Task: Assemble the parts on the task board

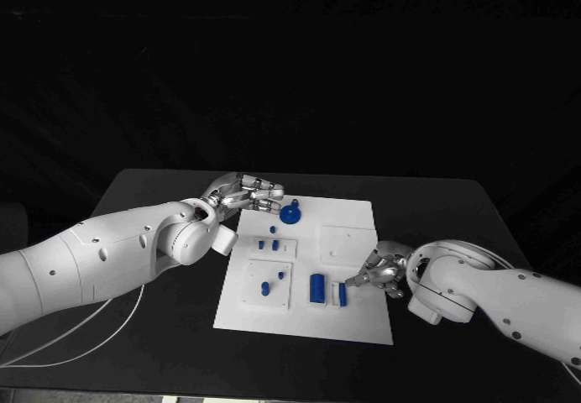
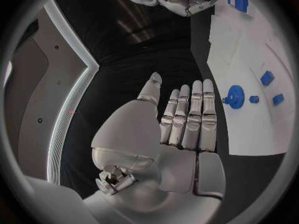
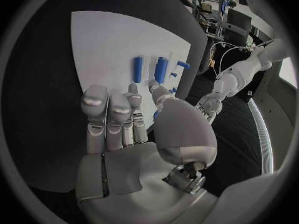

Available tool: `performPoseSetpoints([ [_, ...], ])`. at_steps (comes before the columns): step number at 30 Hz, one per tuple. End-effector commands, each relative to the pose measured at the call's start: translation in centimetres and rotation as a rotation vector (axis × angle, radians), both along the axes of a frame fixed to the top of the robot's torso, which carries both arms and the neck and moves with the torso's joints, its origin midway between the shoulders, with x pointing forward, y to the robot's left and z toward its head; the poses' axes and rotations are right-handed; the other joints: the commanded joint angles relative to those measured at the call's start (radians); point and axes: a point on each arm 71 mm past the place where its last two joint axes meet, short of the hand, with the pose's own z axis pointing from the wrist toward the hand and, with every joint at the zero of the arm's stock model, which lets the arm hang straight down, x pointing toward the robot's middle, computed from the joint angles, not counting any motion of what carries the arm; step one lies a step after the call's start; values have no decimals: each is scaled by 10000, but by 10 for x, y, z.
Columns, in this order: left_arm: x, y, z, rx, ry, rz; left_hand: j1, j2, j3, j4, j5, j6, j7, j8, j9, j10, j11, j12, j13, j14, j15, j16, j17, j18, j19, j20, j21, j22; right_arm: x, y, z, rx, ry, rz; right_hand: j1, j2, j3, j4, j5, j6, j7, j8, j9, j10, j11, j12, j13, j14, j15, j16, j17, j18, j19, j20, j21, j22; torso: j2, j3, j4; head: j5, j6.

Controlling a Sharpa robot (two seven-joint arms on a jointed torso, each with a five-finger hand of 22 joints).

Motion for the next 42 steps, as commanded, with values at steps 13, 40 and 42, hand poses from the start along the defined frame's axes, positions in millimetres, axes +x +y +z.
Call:
performPoseSetpoints([
  [13,-1,-4,1,-67,-11,-257,-56,65,-23,58,26,-25,-14,17,-6,-48,-28,11,10,-74,-6,-3,14,-92,-35,38,60,-12,-3,6,-22,-1452,719,585,-18,-301,376,1084,-1011,607,-389,-15,3326,320,-182,1050,864,30,-113,193,173,-160,529,-103,255,1044,4,1,29,-49,-39],
  [40,-1,-3,0,-38,42,-278,-74,74,-35,119,8,-22,-17,17,-6,-37,-29,11,10,-73,-6,-3,13,-96,-40,36,74,-35,1,20,-34,-1135,529,247,-277,-260,454,1414,-973,702,-478,-22,4522,323,-233,938,837,17,-162,128,104,-181,530,-149,166,1024,11,2,9,-25,-53],
  [42,-1,-3,0,-36,48,-281,-74,74,-35,119,8,-22,-17,17,-6,-37,-29,11,10,-73,-6,-3,13,-96,-40,36,74,-35,1,21,-34,-1111,512,255,-290,-263,464,1405,-932,695,-476,-24,4530,315,-233,920,828,14,-162,119,97,-179,527,-149,146,1019,9,3,9,-25,-50],
])
